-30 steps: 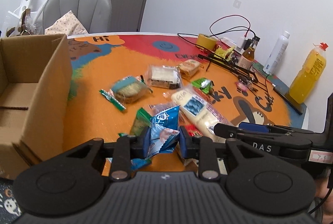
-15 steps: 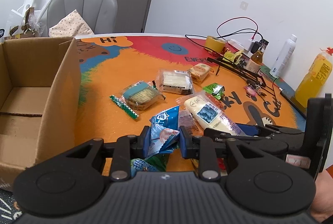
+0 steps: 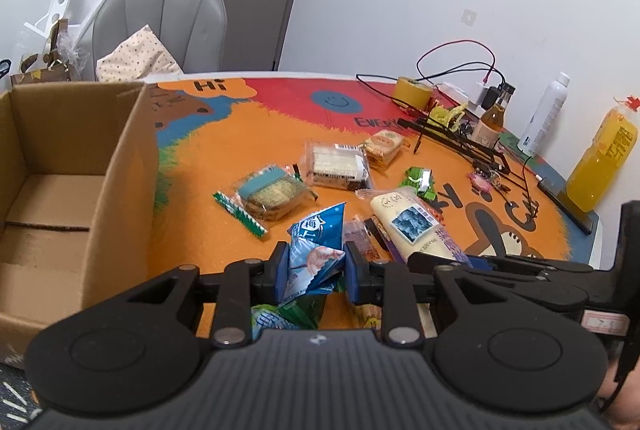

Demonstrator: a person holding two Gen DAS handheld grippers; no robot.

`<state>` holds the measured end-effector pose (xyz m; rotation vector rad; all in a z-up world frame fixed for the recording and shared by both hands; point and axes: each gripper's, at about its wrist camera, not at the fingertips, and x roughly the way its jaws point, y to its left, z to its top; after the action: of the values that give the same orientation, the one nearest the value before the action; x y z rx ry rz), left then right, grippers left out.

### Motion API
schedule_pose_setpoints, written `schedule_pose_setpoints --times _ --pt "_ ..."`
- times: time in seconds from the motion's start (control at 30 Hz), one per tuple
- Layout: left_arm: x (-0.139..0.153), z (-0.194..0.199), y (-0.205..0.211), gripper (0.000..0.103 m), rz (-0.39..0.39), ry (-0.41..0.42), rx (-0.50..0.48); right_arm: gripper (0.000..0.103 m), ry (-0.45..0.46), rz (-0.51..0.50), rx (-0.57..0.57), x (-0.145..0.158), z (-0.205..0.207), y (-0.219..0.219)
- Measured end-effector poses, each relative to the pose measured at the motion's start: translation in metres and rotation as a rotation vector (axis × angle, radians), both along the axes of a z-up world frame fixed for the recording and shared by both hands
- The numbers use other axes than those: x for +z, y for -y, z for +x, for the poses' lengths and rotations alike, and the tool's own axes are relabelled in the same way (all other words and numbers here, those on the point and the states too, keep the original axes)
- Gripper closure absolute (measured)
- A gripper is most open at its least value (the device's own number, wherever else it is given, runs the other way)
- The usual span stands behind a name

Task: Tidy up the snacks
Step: 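Carry the blue bag and white cake pack into the cardboard box with both grippers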

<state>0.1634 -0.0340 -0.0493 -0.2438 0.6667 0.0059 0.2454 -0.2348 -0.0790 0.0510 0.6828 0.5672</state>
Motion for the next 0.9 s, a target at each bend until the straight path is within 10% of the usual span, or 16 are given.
schedule_pose_setpoints --times 0.9 --pt "0.061 -0.036 -0.057 0.076 0.031 0.153 0.064 0.077 0.129 0.136 0.098 0.067 -0.035 -0.077"
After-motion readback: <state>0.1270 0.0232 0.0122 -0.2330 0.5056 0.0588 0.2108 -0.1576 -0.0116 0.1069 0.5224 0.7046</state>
